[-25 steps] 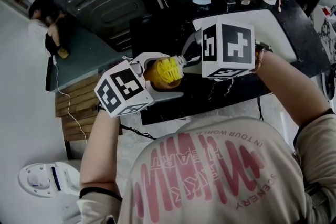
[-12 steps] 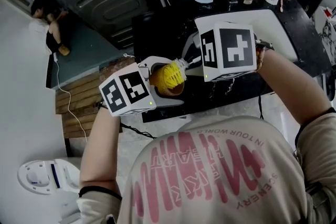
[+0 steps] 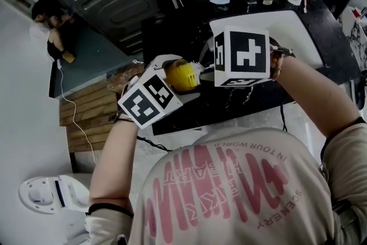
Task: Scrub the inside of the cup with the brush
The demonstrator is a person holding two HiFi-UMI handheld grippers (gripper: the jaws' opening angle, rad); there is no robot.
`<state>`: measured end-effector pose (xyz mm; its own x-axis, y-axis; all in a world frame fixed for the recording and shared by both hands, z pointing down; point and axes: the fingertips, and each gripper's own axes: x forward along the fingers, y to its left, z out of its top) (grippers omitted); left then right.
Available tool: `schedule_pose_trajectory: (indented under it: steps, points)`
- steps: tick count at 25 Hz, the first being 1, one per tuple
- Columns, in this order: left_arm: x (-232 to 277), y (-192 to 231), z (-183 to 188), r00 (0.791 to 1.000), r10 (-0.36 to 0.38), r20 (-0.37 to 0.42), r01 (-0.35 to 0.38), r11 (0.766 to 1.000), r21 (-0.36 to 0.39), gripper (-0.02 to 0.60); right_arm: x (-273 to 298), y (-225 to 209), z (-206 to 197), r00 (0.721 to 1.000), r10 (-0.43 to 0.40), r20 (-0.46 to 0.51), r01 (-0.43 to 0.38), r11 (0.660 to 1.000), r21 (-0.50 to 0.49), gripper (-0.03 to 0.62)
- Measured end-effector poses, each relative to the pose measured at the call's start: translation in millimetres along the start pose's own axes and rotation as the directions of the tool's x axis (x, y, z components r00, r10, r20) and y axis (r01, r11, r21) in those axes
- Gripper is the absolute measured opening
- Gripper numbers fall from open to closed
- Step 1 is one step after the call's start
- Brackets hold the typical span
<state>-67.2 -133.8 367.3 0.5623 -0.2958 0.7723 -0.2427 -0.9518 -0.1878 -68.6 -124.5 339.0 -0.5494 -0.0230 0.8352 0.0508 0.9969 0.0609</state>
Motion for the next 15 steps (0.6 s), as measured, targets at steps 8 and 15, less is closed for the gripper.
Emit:
schedule_pose_trajectory:
  steps: [8,15]
  points:
    - [8,29,-8,0.97,0.215,-0.115,-0.21,0.976,0.058,0.405,-6,-2,6,0.999,-0.014,0.035,0.011,0.996,0.086,0.049]
    - [23,29,-24,0.922,0.28,-0.267,-0.227,0.95,0.213,0.403,-5,-4,0,0.997,-0.071,-0.039,0.072,0.997,0.011,0.048]
